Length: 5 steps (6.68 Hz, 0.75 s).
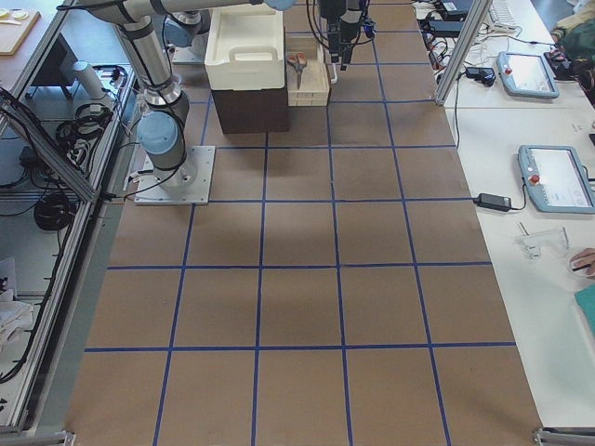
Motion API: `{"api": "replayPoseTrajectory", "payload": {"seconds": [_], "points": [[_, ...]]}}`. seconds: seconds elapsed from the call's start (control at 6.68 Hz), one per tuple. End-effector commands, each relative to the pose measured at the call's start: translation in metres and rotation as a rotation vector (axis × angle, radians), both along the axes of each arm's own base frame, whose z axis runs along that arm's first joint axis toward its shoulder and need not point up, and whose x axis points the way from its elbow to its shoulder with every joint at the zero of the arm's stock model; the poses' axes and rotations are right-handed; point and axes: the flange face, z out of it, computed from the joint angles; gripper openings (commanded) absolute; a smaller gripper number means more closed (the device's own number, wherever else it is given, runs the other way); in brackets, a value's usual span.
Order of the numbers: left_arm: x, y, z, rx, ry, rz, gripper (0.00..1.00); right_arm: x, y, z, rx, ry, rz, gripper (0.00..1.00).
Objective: Put scissors in drawer and close it
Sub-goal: 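Move the left gripper over the drawer's white handle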
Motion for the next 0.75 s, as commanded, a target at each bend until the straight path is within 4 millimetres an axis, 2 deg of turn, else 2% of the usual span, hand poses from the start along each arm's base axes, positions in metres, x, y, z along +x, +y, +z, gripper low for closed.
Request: {"api": "replayPoseTrajectory", "payload": {"seconds": [0.0, 0.3, 0.6], "points": [[0.0001, 0.0110, 0.0041, 0.084, 0.008, 0.009, 1.00, 0.0001, 0.0000, -0.0017, 0.002, -0.001, -0.002, 1.00], [-0.0007, 0.0148, 0.0093, 0.097, 0.008, 0.038, 1.00, 0.0009, 0.0056, 0.0020, 0.001, -0.002, -0.008, 1.00], [-0.0027, 0.0194, 0.0114, 0.129, 0.026, 0.081, 1.00, 0.0012, 0.0017, -0.0043, 0.014, -0.005, -0.008, 1.00]]}}
